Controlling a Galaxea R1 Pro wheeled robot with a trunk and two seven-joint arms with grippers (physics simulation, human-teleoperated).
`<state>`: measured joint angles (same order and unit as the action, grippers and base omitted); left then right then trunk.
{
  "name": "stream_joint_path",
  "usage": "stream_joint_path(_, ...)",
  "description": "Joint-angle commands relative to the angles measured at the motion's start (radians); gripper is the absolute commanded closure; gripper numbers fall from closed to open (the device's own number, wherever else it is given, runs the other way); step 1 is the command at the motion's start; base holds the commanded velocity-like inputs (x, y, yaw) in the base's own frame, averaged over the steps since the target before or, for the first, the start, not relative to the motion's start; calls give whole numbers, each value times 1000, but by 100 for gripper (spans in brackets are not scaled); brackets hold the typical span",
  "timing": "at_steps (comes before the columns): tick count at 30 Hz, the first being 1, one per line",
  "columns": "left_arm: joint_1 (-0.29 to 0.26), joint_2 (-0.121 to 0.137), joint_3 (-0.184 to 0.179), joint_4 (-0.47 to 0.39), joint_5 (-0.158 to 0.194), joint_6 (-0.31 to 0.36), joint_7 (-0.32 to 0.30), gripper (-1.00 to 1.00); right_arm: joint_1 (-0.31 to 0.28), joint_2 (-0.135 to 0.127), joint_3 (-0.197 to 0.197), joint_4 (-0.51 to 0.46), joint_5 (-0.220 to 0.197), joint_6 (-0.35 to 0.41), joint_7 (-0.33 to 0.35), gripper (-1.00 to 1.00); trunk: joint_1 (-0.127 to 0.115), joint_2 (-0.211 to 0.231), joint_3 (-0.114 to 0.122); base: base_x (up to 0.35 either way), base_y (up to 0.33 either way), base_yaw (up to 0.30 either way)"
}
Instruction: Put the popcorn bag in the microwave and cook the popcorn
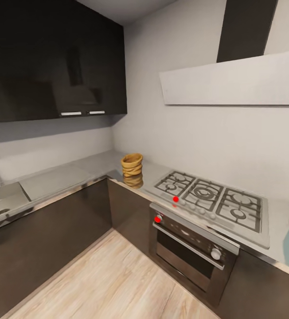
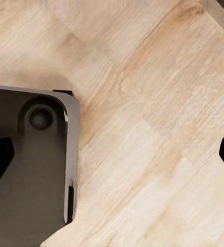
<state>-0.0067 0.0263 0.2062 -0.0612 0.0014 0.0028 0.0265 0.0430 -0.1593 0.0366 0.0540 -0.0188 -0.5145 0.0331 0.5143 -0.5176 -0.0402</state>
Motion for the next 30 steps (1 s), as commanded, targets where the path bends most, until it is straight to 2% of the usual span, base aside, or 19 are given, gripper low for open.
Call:
stream_joint_path(1,-1,0,4,0,0,0,1,-100,-1,0,3,-3,-3,7,-14,-100,1,-1,-2,266,243,0)
stream_joint_path(5,0,0,4,0,0,0,1,-100,-1,18,2,-45,-3,184,-73,-100,1,-1,-2,266,243,0)
stream_joint_path(6,-1,0,4,0,0,0,1,-100,-1,21,3,-80,-3,280,-86,-100,1,-1,-2,266,243,0)
stream_joint_path(7,-1,0,4,0,0,0,1,-100,-1,22,3,-84,-3,291,-88,-100,1,-1,-2,266,243,0)
stream_joint_path(21,-1,0,4,0,0,0,1,-100,-1,24,3,-98,-4,304,-90,-100,1,-1,-2,266,243,-3)
stream_joint_path(30,0,0,4,0,0,0,1,-100,-1,24,3,-98,-4,303,-90,-100,1,-1,-2,264,244,-225)
